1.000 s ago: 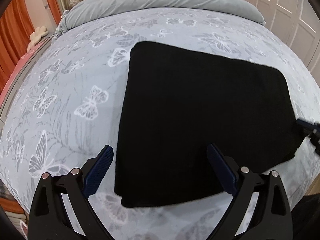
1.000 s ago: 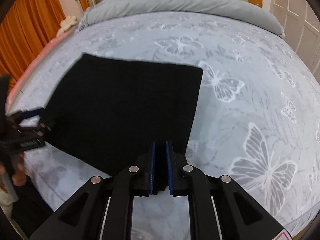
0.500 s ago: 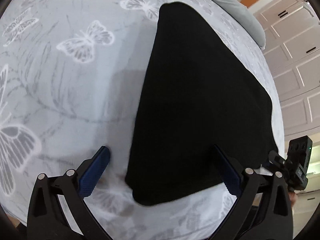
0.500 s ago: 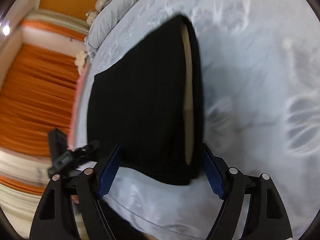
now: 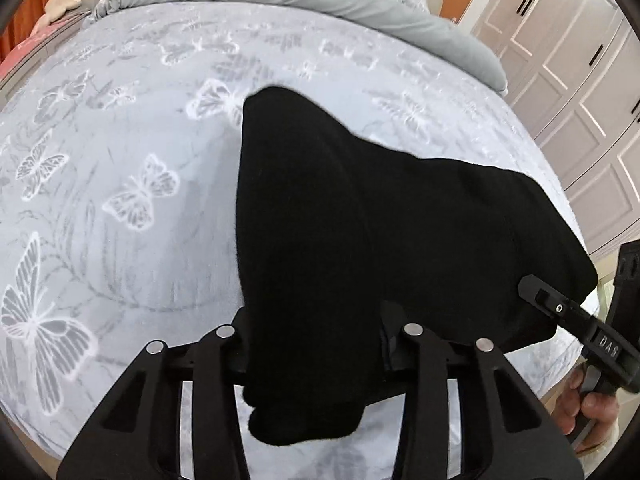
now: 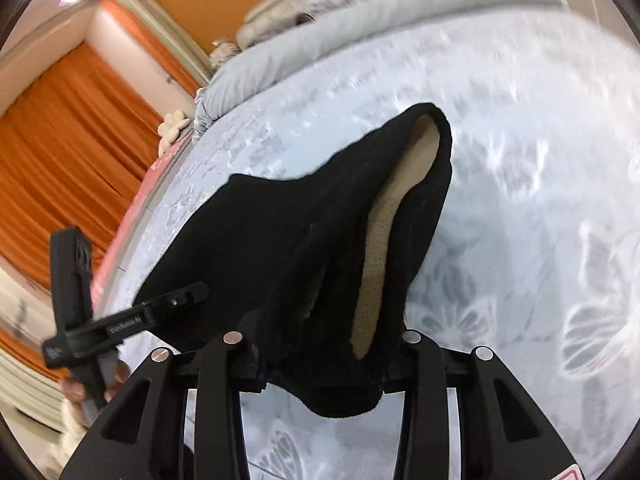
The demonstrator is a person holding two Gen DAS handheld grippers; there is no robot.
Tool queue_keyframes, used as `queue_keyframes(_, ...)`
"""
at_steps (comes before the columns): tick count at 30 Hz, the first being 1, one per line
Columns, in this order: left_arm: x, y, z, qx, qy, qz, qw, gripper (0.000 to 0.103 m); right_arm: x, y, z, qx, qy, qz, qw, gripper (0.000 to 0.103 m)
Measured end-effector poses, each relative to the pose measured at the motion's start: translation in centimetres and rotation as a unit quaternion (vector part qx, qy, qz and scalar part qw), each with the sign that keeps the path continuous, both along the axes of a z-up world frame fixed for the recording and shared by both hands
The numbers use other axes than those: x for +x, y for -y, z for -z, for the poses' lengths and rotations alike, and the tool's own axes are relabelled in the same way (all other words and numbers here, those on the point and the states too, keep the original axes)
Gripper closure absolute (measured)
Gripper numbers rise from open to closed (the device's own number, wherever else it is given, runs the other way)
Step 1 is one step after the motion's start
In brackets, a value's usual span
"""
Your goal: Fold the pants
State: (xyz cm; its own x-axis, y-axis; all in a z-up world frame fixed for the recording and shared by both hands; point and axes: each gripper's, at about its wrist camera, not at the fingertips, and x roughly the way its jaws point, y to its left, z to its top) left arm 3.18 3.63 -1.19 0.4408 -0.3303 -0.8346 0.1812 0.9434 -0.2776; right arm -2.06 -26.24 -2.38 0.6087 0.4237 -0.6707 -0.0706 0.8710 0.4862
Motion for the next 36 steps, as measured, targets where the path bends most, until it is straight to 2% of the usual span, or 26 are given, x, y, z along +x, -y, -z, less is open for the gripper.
queue_keyframes(3,-0.6,-0.5,-0.9,0.001,0.008,0.0,1.0,0.066,-0.7,-0.6,-1.5,-0.01,0.019,-0.01,1.0,0.067)
queue_keyframes(12,-2.8,0.1,-4.6,0.051,0.085,0.0,0.995,0.066,-1.1,-0.8,-3.4,-0.009,0.04,-0.025,0.999,0.067)
queue_keyframes(21,-3.5,-0.6,-4.9,0.041,0.079,0.003,0.996,0.066,-1.8,-1.7,-3.9,-0.015,0.05,-0.037,0.998,0.067)
queue_keyframes(26,-2.8,-0.4,-5.9,0.033,0.088,-0.003,0.9955,0.066,-1.4,-1.6,-5.2,-0.003,0.064,-0.021,0.998,0.067)
queue_keyframes(31,0.1,0.1,-9.5,0.024,0.123,-0.011,0.9921,0.066,0.5,-1.2,-9.3,-0.008,0.117,-0.005,0.993,0.067)
queue_keyframes(36,4.2,1.3,-14.4,0.032,0.18,-0.012,0.983,0.066,4.0,-0.7,-13.5,-0.025,0.176,0.005,0.984,0.067)
